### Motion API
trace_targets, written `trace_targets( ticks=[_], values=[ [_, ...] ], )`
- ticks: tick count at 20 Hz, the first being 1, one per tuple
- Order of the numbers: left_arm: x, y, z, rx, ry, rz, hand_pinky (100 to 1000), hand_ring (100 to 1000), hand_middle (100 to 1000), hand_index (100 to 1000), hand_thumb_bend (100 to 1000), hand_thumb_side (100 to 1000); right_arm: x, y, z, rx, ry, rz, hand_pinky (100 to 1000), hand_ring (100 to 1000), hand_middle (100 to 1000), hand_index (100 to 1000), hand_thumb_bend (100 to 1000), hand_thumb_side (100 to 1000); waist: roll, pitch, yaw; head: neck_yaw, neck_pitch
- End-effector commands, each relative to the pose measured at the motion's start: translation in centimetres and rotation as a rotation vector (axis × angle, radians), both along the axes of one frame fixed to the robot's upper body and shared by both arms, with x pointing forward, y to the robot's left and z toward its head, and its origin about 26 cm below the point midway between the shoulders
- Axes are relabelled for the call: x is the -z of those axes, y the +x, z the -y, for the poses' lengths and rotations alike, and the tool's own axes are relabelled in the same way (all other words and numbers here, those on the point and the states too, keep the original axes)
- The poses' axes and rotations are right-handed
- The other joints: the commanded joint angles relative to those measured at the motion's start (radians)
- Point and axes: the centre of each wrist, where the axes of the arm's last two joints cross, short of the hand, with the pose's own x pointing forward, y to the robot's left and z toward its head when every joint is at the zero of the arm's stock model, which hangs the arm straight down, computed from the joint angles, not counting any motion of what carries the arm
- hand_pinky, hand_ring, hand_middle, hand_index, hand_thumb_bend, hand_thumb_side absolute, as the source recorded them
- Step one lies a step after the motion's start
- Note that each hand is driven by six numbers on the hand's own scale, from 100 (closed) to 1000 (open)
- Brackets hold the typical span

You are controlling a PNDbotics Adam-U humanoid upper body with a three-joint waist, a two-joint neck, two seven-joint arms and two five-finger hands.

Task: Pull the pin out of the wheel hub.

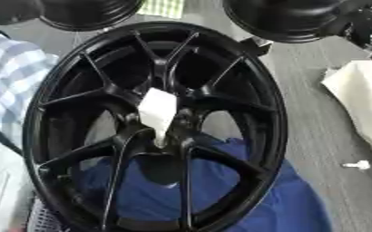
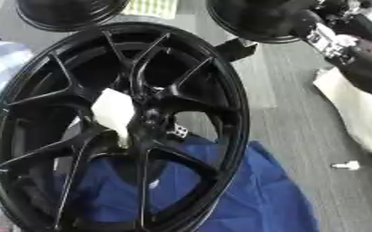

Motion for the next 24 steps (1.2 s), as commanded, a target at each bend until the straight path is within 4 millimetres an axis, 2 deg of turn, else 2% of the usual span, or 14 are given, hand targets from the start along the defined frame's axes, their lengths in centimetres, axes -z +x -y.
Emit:
trace_targets(
  ticks=[1, 7, 11, 13, 14, 18, 24],
  values=[
    [-0.8, -0.7, 0.7, 0.011, 0.104, 0.022, 821, 772, 714, 837, 614, 474, -1.2, -0.5, 0.3, 0.007, -0.029, 0.033, 951, 741, 568, 734, 100, 384, 0.002, -0.019, -0.002, -0.001, -0.005],
    [-0.2, 0.2, 4.0, 0.034, 0.322, -0.032, 824, 781, 727, 843, 642, 450, -1.1, -0.4, 0.2, 0.001, -0.035, 0.024, 951, 741, 567, 734, 100, 384, 0.011, -0.026, -0.006, 0.001, -0.009],
    [0.3, 1.1, 6.0, 0.040, 0.426, -0.078, 829, 793, 742, 854, 651, 441, -1.0, -0.3, 0.2, -0.002, -0.040, 0.015, 952, 740, 567, 733, 100, 387, 0.017, -0.029, -0.010, -0.012, -0.021],
    [0.6, 1.3, 6.8, 0.049, 0.466, -0.093, 833, 805, 758, 858, 651, 442, -0.7, -0.3, 0.2, -0.002, -0.053, 0.002, 951, 740, 567, 733, 100, 395, 0.020, -0.029, -0.012, -0.026, -0.029],
    [0.7, 1.4, 7.1, 0.050, 0.487, -0.095, 843, 833, 798, 871, 654, 440, -0.5, -0.3, 0.2, 0.000, -0.066, -0.006, 951, 740, 566, 733, 100, 403, 0.022, -0.029, -0.013, -0.033, -0.032],
    [0.9, 1.5, 8.2, 0.062, 0.541, -0.087, 840, 824, 787, 874, 653, 432, 0.2, -0.1, 0.2, -0.002, -0.104, -0.030, 952, 741, 567, 734, 100, 413, 0.029, -0.027, -0.016, -0.044, -0.040],
    [1.4, 2.3, 9.1, 0.056, 0.577, -0.068, 844, 830, 799, 869, 648, 396, 0.3, 0.1, 0.1, -0.009, -0.120, -0.037, 953, 741, 567, 734, 100, 414, 0.032, -0.024, -0.018, -0.016, -0.013]
  ],
)
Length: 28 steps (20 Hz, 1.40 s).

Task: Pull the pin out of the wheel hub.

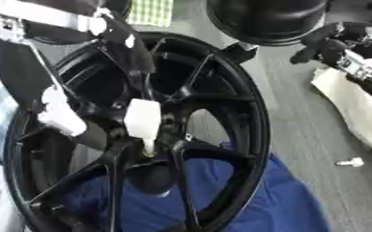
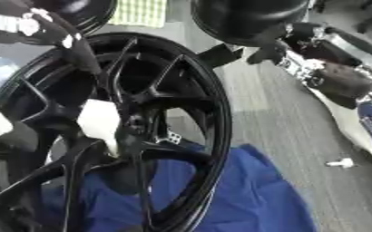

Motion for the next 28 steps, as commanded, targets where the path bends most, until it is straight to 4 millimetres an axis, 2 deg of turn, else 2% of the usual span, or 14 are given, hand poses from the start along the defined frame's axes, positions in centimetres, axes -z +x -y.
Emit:
trace_targets(
  ticks=[1, 11, 19, 28],
  values=[
    [-0.5, 0.3, 0.1, 0.002, 0.014, 0.035, 845, 831, 802, 871, 654, 395, -1.0, -0.1, 0.2, 0.003, -0.031, 0.028, 953, 741, 567, 734, 100, 414, -0.004, -0.022, -0.003, 0.012, 0.007],
    [0.5, 1.8, 0.9, -0.083, 0.037, 0.026, 821, 789, 742, 850, 623, 393, -1.0, -0.1, 0.2, -0.003, -0.023, 0.032, 953, 742, 567, 735, 100, 414, -0.010, -0.017, -0.010, 0.018, 0.006],
    [1.9, 2.8, 1.7, -0.175, 0.055, -0.012, 818, 782, 725, 840, 638, 398, -1.1, -0.1, 0.2, -0.005, -0.012, 0.040, 954, 742, 568, 735, 100, 411, -0.014, -0.016, -0.014, 0.023, 0.006],
    [2.6, 2.8, 2.9, -0.200, 0.064, -0.038, 810, 762, 689, 814, 649, 393, -1.1, -0.1, 0.2, -0.004, -0.006, 0.040, 954, 743, 568, 735, 100, 411, -0.014, -0.012, -0.015, 0.013, -0.002]
  ],
)
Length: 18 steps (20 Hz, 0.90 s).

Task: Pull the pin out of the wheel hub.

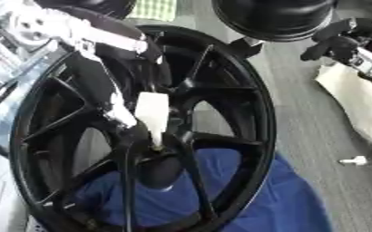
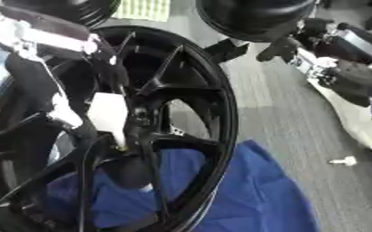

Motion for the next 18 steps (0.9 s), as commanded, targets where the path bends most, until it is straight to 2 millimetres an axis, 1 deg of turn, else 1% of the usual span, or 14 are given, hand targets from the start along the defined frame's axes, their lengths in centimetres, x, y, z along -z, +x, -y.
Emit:
trace_targets(
  ticks=[1, 5, 10, 14, 16, 18],
  values=[
    [-0.9, -0.3, 0.2, -0.019, 0.004, 0.025, 810, 761, 687, 812, 648, 392, -0.9, -0.2, 0.2, 0.003, -0.003, 0.029, 954, 743, 568, 735, 100, 411, -0.004, -0.016, -0.002, -0.010, -0.015],
    [-0.6, -0.6, 0.8, -0.010, 0.018, 0.032, 807, 755, 676, 798, 638, 388, -0.9, -0.2, 0.2, 0.001, -0.004, 0.028, 955, 743, 568, 735, 100, 412, -0.005, -0.015, -0.001, -0.026, -0.029],
    [-0.9, -1.2, 1.1, 0.003, 0.029, 0.066, 801, 749, 668, 784, 611, 377, -0.9, -0.1, 0.2, 0.001, -0.006, 0.024, 955, 743, 568, 736, 100, 414, -0.003, -0.012, 0.005, -0.041, -0.052],
    [-0.8, -1.7, 1.4, 0.019, 0.046, 0.093, 798, 744, 657, 773, 588, 359, -0.9, -0.1, 0.2, -0.001, -0.006, 0.026, 955, 743, 568, 736, 100, 413, -0.003, -0.011, 0.008, -0.041, -0.055],
    [-0.7, -1.7, 1.4, 0.018, 0.057, 0.104, 793, 733, 633, 755, 559, 340, -0.9, -0.1, 0.2, 0.000, -0.007, 0.026, 955, 743, 569, 736, 100, 413, -0.003, -0.010, 0.008, -0.038, -0.055],
    [-0.5, -1.7, 1.4, 0.014, 0.070, 0.119, 784, 717, 614, 738, 549, 337, -0.9, -0.1, 0.3, 0.002, -0.006, 0.025, 956, 743, 569, 736, 100, 413, -0.003, -0.010, 0.007, -0.035, -0.055]
  ],
)
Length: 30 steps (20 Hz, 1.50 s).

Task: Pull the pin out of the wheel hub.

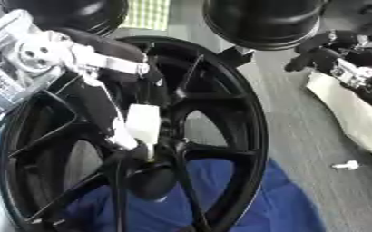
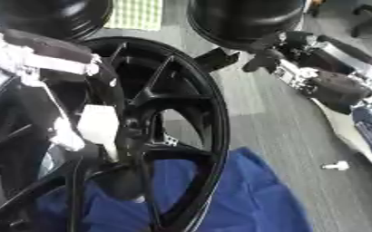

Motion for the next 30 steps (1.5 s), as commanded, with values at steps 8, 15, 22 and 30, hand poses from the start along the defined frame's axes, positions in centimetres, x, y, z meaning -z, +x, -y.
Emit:
trace_targets(
  ticks=[8, 15, 22, 30],
  values=[
    [-0.8, -0.4, -0.2, -0.027, 0.025, 0.071, 768, 677, 553, 683, 414, 273, -0.9, -0.1, 0.3, 0.007, -0.007, 0.027, 956, 744, 569, 736, 100, 413, -0.004, -0.016, 0.000, 0.008, -0.014],
    [-1.2, -0.8, -0.1, -0.042, -0.033, 0.034, 751, 625, 462, 552, 349, 211, -0.8, -0.1, 0.4, 0.008, -0.004, 0.028, 957, 744, 570, 737, 100, 413, -0.006, -0.014, -0.001, 0.011, -0.015],
    [-2.1, -1.3, -1.3, -0.073, -0.088, 0.048, 745, 591, 403, 446, 374, 101, -0.8, -0.2, 0.5, 0.015, -0.001, 0.031, 957, 745, 570, 737, 100, 410, -0.008, -0.017, -0.002, 0.013, -0.010],
    [-7.0, -2.4, -5.5, -0.119, -0.387, 0.137, 744, 554, 359, 398, 100, 232, -0.9, -0.2, 0.6, 0.017, 0.005, 0.037, 957, 745, 570, 737, 100, 413, -0.012, -0.021, 0.008, 0.009, -0.008]
  ],
)
